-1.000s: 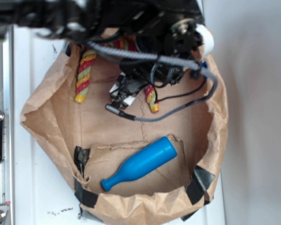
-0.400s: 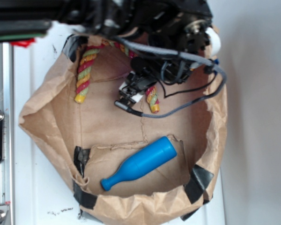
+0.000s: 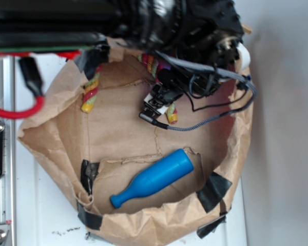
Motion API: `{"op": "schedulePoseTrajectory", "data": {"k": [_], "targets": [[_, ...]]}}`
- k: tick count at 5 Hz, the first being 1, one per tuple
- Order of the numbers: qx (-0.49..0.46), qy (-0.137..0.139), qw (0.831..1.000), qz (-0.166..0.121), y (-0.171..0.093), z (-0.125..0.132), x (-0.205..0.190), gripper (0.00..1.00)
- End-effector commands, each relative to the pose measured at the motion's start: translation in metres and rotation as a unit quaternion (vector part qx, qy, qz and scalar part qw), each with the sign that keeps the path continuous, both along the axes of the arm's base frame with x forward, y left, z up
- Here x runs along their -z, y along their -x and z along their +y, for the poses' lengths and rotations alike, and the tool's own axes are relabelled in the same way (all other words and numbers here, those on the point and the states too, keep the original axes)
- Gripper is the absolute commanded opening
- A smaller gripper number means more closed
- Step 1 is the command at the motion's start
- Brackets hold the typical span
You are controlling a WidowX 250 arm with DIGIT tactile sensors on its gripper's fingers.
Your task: Grab the multicolored rope.
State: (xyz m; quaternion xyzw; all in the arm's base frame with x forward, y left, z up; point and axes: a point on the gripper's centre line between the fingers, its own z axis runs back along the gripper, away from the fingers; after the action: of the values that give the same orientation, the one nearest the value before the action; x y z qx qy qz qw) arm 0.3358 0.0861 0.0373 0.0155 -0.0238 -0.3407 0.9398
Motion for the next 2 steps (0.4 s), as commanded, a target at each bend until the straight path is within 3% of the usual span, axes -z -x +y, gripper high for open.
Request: {"op": "schedulePoseTrajectory", "data": {"k": [1, 2], "targets": [[-0.005, -0.018, 1.000, -0.021, -0.0185, 0.0016, -0.0084, 0.00], [0.005, -0.033, 0.998, -0.046, -0.0154, -0.0011, -0.0145, 0.00]]}}
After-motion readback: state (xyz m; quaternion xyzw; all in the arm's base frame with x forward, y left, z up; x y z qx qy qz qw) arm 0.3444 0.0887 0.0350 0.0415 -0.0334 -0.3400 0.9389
